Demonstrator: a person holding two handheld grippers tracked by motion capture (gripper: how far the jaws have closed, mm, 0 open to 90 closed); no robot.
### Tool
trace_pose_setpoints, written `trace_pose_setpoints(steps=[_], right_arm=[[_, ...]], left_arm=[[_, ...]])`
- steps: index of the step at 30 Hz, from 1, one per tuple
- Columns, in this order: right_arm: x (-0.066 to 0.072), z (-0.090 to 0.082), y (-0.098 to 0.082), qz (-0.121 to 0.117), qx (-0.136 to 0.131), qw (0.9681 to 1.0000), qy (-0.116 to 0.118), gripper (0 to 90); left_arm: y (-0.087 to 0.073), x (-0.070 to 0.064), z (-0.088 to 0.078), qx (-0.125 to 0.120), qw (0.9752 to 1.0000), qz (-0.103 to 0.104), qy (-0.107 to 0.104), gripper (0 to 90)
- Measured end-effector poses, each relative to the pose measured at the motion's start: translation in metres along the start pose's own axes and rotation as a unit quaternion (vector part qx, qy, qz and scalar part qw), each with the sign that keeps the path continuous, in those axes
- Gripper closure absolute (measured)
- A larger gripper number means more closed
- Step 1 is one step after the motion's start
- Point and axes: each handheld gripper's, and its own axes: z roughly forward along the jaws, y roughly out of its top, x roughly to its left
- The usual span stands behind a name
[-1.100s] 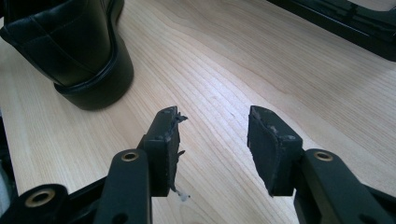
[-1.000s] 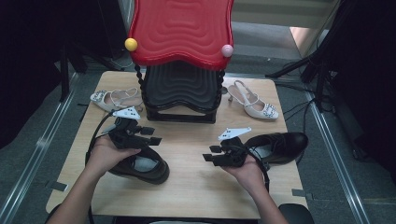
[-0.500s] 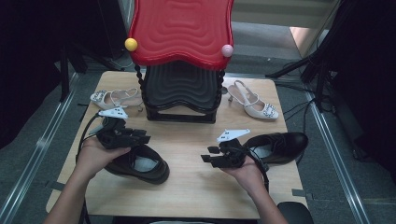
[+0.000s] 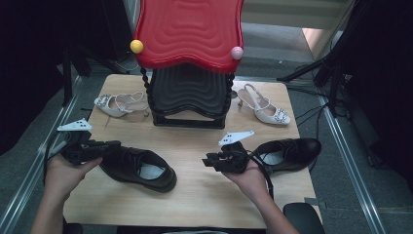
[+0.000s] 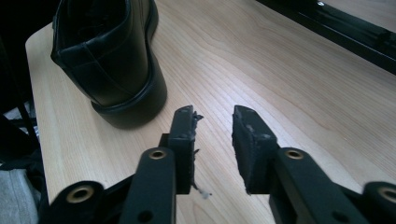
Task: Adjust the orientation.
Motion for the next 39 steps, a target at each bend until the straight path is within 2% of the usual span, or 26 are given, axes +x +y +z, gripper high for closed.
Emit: trace_pose_setpoints(steps=[4, 7, 10, 11, 16, 20, 24, 25, 28, 30, 32, 35, 39], right_arm=[[0.004, 0.003, 0.002, -0.002, 0.004, 1.0000, 0.006, 80.0], [0.009, 0.007, 0.002, -0.009, 0.025, 0.9995, 0.017, 90.0], [0.012, 0.010, 0.002, -0.015, 0.034, 0.9991, 0.023, 90.0], [0.018, 0.013, 0.002, -0.026, 0.040, 0.9986, 0.023, 90.0], [0.023, 0.019, 0.001, -0.031, 0.043, 0.9983, 0.024, 90.0], [0.031, 0.025, 0.001, -0.041, 0.045, 0.9975, 0.035, 90.0], [0.037, 0.029, 0.001, -0.048, 0.048, 0.9969, 0.040, 90.0], [0.037, 0.030, 0.000, -0.047, 0.049, 0.9968, 0.042, 90.0], [0.041, 0.032, 0.000, -0.048, 0.052, 0.9962, 0.051, 90.0], [0.046, 0.035, -0.001, -0.057, 0.057, 0.9952, 0.056, 90.0], [0.052, 0.039, -0.002, -0.065, 0.059, 0.9941, 0.064, 90.0], [0.059, 0.047, -0.004, -0.076, 0.069, 0.9926, 0.065, 90.0], [0.060, 0.051, -0.003, -0.074, 0.069, 0.9926, 0.067, 90.0]], left_arm=[[-0.012, 0.014, -0.005, 0.009, 0.9996, -0.005, 0.025, 87.3], [-0.022, 0.025, -0.006, 0.017, 0.9985, -0.007, 0.052, 88.8], [-0.030, 0.036, -0.007, 0.023, 0.9977, -0.021, 0.060, 89.4], [-0.034, 0.040, -0.008, 0.023, 0.9973, -0.027, 0.064, 89.8], [-0.044, 0.049, -0.007, 0.022, 0.9960, -0.042, 0.076, 90.0], [-0.050, 0.062, -0.011, 0.017, 0.9933, -0.053, 0.102, 90.0], [-0.055, 0.077, -0.007, 0.026, 0.9909, -0.062, 0.117, 90.0], [-0.057, 0.083, -0.003, 0.030, 0.9899, -0.072, 0.119, 90.0], [-0.058, 0.087, 0.001, 0.036, 0.9887, -0.079, 0.122, 90.0], [-0.058, 0.088, 0.005, 0.046, 0.9889, -0.077, 0.118, 90.0], [-0.056, 0.087, 0.007, 0.054, 0.9882, -0.073, 0.123, 90.0], [-0.056, 0.087, 0.007, 0.052, 0.9884, -0.076, 0.121, 90.0], [-0.056, 0.087, 0.007, 0.050, 0.9883, -0.084, 0.116, 90.0]])
